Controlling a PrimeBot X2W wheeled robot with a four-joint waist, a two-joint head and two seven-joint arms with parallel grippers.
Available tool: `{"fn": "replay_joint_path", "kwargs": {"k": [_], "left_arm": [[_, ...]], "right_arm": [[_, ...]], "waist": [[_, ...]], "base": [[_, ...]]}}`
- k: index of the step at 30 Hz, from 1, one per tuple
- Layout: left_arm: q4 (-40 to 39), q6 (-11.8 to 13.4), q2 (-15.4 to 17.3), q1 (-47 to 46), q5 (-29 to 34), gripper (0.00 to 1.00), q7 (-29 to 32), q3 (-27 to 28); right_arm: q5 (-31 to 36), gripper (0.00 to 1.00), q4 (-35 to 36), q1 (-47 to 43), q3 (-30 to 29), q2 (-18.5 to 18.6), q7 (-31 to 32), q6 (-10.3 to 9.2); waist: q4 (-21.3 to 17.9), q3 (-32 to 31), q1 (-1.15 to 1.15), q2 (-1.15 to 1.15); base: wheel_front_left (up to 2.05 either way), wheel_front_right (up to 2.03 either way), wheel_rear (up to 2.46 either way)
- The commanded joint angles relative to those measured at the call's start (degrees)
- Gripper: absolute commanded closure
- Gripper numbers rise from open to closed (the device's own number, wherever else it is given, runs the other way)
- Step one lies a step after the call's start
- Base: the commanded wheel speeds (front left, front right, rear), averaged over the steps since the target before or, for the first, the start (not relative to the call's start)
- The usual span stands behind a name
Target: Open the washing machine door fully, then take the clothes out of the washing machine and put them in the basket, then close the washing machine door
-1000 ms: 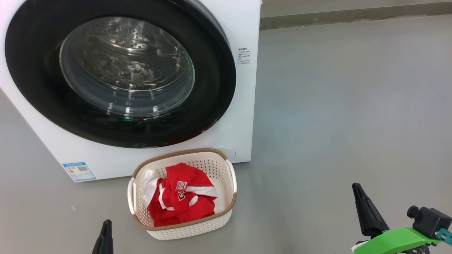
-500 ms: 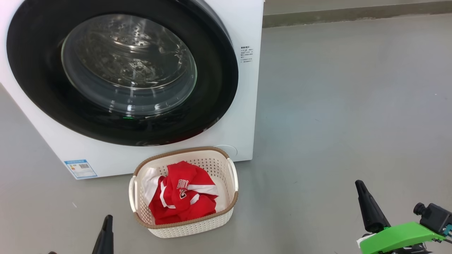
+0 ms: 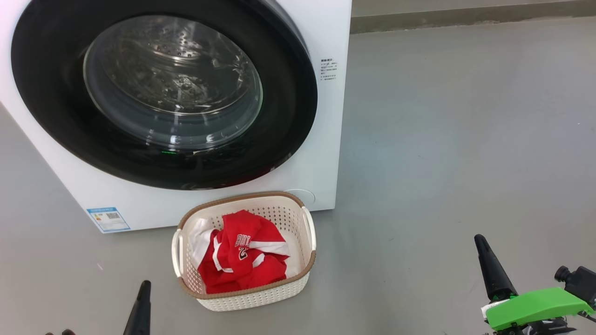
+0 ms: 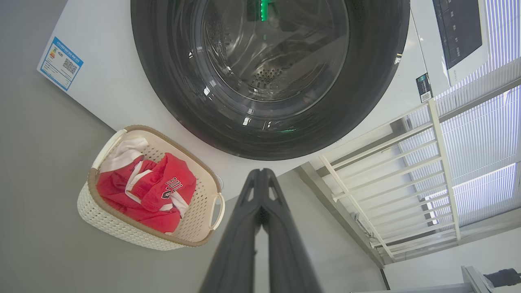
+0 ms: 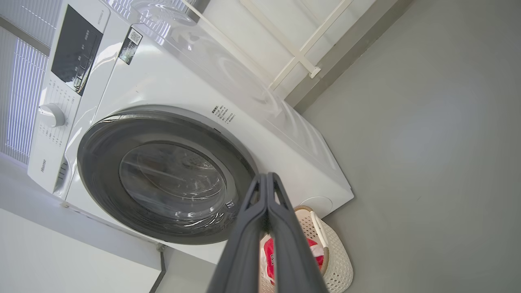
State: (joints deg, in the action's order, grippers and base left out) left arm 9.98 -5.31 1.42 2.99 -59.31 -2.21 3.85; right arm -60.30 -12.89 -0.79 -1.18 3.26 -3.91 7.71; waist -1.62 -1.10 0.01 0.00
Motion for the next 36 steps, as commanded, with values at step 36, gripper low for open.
{"fn": "replay_joint_path", "kwargs": {"k": [36], "left_arm": [[2.67,-1.80,1.33,-7.44,-24.03,1.00,6.38,2.34]], "right_arm": [[-24.50,1.00,-0.38,5.72,-2.37,0.96,6.50,-0.19]], "waist": [[1.18,0.93,-0.01,0.00]], "base": [[0.00,0.00,0.00]]}}
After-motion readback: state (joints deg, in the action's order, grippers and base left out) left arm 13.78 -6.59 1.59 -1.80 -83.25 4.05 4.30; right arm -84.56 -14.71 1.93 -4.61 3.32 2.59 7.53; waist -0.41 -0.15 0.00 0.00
